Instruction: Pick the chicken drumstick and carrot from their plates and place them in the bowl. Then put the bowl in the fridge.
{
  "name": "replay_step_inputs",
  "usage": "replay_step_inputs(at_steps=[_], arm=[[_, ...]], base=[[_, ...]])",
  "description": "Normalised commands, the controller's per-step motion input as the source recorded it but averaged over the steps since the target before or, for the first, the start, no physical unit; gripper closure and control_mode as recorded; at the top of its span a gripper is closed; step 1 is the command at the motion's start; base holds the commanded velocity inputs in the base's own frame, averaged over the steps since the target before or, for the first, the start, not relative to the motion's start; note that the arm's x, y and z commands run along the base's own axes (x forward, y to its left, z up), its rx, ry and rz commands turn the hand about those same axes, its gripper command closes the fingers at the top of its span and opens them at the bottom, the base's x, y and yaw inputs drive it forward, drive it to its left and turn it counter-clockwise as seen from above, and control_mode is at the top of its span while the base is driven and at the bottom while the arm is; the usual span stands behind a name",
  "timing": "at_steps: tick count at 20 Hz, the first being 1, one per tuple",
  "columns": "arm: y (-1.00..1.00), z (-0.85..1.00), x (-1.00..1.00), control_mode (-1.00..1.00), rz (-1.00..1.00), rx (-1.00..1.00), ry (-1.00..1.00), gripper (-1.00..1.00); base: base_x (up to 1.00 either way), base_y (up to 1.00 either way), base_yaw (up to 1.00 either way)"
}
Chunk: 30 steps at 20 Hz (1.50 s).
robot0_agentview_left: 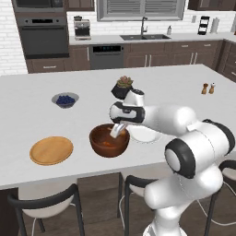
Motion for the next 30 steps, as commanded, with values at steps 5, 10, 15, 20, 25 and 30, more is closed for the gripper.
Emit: replay_step_inputs(at_steps=[5, 10, 15, 20, 25, 30], arm=[[0.36, -0.49, 0.35, -1.0, -0.04, -0.06, 0.11, 1.0], [0.16, -0.38, 0.19, -1.0, -0.04, 0.0, 0.05, 1.0], [-0.07, -0.15, -0.03, -1.0, -0.05, -0.01, 0.0, -1.0], [-0.02, 0.01, -0.05, -1.0, -0.06, 0.0, 0.0, -1.0], [-0.07, 0.3, 0.0, -1.0, 0.0, 0.0, 0.0, -1.0], [-0.8, 0.96, -0.62, -1.0, -0.08, 0.03, 0.0, -1.0]], base=[[0.0, 0.0, 0.0], [0.0, 0.0, 0.0], [0.0, 0.0, 0.0], [0.0, 0.0, 0.0], [0.0, 0.0, 0.0], [0.0, 0.0, 0.0]])
